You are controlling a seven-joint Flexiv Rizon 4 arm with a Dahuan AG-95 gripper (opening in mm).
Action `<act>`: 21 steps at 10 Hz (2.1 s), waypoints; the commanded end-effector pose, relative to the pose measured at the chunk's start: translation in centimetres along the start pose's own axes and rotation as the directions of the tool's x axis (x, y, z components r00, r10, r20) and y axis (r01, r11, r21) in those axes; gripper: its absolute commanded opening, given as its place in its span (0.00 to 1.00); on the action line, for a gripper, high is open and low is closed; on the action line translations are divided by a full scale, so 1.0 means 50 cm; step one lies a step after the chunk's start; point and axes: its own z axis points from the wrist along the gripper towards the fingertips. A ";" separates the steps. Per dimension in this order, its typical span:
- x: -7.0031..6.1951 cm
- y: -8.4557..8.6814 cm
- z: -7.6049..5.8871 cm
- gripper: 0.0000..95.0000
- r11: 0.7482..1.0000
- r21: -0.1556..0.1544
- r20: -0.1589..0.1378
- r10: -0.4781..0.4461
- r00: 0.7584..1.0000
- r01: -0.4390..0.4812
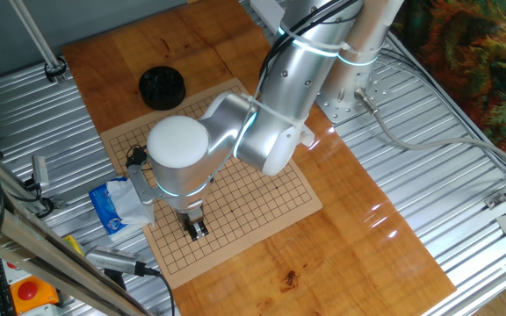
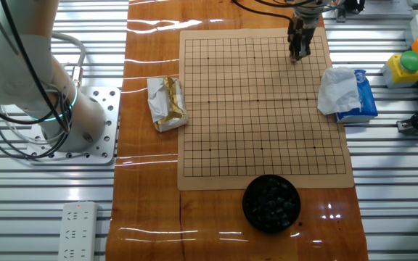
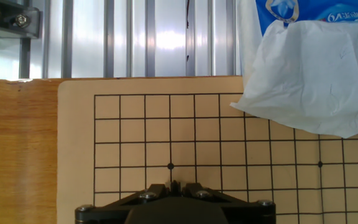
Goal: Play the first move as black on the 3-4 point in the upper right corner of the Go board
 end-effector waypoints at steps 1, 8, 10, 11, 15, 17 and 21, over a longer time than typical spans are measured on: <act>0.000 0.000 0.000 0.00 1.000 0.000 0.001 0.001 1.000 -0.001; 0.000 -0.001 0.000 0.00 1.000 0.009 0.002 -0.011 1.000 0.011; 0.000 -0.002 0.000 0.00 1.000 0.011 0.002 -0.017 1.000 0.017; 0.001 -0.002 0.000 0.00 1.000 0.012 0.002 -0.018 1.000 0.018; 0.003 -0.010 0.001 0.00 0.999 0.015 0.004 -0.033 0.999 0.033; 0.003 -0.011 0.002 0.00 0.999 0.034 0.004 -0.031 1.000 0.030; 0.001 -0.019 0.000 0.00 0.999 0.035 0.004 -0.031 0.999 0.031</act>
